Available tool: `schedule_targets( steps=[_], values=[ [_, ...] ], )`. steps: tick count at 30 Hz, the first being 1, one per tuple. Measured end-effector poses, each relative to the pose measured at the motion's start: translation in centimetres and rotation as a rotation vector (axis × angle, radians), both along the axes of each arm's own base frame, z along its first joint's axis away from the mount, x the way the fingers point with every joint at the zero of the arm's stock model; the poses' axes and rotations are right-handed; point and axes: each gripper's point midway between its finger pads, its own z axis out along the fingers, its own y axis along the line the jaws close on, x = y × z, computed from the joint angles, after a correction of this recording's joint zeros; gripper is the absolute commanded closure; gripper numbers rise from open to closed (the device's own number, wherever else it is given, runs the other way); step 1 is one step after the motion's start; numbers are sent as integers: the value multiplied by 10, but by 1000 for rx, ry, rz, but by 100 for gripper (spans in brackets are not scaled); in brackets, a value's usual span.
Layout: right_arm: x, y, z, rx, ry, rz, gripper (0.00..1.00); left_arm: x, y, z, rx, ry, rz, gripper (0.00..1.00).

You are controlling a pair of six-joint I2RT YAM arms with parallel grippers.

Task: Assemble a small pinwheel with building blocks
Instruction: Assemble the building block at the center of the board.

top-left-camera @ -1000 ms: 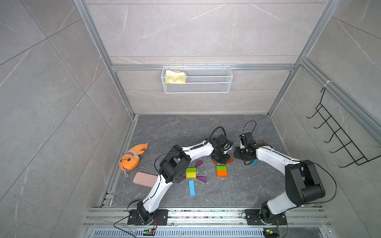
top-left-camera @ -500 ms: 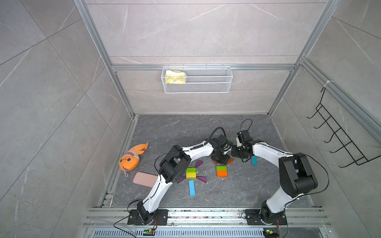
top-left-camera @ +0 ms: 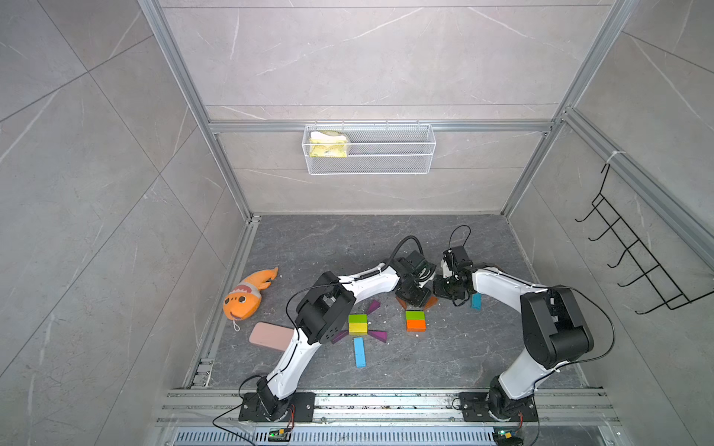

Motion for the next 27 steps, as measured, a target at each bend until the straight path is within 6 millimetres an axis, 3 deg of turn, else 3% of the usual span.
schedule_targets(
  steps=[7, 15, 20, 21, 22, 23, 27],
  values=[
    [-3, 4, -2, 3, 10, 15, 74, 17, 21, 10, 56, -93, 81, 100],
    [-6, 9, -8, 5, 28, 31, 74, 39, 58, 41, 65, -182, 195, 100],
    [-8, 11, -10, 3, 34, 38, 74, 52, 67, 49, 58, -209, 233, 100],
    [-8, 11, -10, 3, 35, 37, 74, 53, 68, 48, 58, -210, 235, 90],
    [-8, 11, -11, -1, 34, 36, 74, 53, 69, 47, 61, -210, 236, 64],
    [-7, 10, -11, -5, 32, 34, 74, 53, 69, 47, 62, -213, 233, 50],
    [-3, 3, -4, -41, 2, 13, 70, 54, 69, 47, 61, -219, 224, 42]
  ],
)
